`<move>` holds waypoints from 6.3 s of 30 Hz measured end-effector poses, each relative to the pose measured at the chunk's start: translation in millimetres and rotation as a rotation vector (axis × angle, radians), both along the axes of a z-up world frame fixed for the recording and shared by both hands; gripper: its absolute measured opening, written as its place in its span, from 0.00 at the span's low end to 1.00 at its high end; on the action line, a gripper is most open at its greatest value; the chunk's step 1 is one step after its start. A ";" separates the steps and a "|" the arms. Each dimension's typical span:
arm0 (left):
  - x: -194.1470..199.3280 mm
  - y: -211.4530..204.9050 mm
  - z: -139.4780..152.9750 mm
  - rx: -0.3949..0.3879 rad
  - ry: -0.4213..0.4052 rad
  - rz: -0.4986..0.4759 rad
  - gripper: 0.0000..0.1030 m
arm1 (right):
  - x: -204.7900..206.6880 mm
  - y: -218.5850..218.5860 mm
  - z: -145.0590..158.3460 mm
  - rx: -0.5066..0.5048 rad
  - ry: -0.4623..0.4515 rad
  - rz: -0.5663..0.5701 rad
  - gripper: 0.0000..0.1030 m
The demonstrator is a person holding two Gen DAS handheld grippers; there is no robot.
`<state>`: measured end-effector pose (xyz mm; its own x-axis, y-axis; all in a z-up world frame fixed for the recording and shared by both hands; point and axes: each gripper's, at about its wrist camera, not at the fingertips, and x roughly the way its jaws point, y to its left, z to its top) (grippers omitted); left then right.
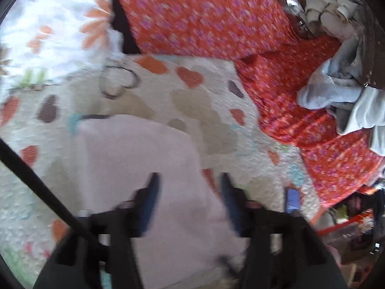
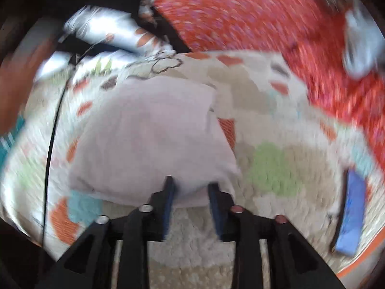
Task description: Fold small clothes
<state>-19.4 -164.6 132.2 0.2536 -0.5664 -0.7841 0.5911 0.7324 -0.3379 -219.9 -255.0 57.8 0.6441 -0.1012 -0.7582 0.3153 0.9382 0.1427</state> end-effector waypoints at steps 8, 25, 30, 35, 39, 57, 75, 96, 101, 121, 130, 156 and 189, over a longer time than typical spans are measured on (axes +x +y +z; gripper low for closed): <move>-7.7 112.3 -47.1 -0.008 0.039 0.208 0.70 | 5.2 -49.6 29.5 0.133 -0.110 -0.039 0.45; -43.8 86.2 -114.7 0.247 -0.100 0.157 0.86 | 96.1 -61.5 -35.2 0.166 0.115 0.040 0.33; -44.5 101.2 -114.4 0.157 -0.065 0.181 0.86 | 81.1 -82.2 -18.5 0.171 0.008 -0.039 0.37; -57.4 115.9 -91.3 0.126 -0.175 0.234 0.86 | 79.3 -119.1 -13.2 0.100 -0.032 -0.187 0.48; -56.6 132.0 -77.1 0.146 -0.260 0.317 0.86 | 93.5 -145.2 -34.1 -0.012 0.074 -0.268 0.50; -39.3 187.5 -61.0 0.104 -0.245 0.501 0.86 | 93.9 -166.4 -77.7 -0.059 0.088 -0.336 1.00; -106.0 204.7 11.0 0.105 -0.722 0.661 1.00 | 93.7 -166.7 -77.6 -0.058 0.087 -0.335 1.00; -75.3 212.8 -30.7 0.160 -0.413 0.618 1.00 | 94.0 -166.8 -76.9 -0.058 0.088 -0.335 1.00; -53.6 214.0 -65.4 0.196 -0.232 0.585 1.00 | 94.3 -166.8 -77.5 -0.058 0.088 -0.335 1.00; -43.6 181.4 -139.5 0.384 -0.111 0.489 1.00 | 96.5 -170.6 -79.4 -0.059 0.087 -0.336 1.00; -45.6 180.6 -141.2 0.385 -0.127 0.492 1.00 | 100.0 -168.4 -77.5 -0.062 0.095 -0.339 1.00; -62.9 186.7 -86.4 0.154 -0.200 0.428 0.90 | 63.0 -107.3 -8.0 0.041 -0.039 -0.242 0.83; 36.6 81.1 -62.6 -0.108 0.083 0.168 0.37 | 181.6 -70.0 -10.3 0.404 -0.078 0.083 0.25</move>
<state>17.2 -83.5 69.6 0.2883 -0.6036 -0.7434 0.4304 0.7752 -0.4625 -38.3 -325.0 47.5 0.6944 0.2489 -0.6752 0.2149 0.8237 0.5246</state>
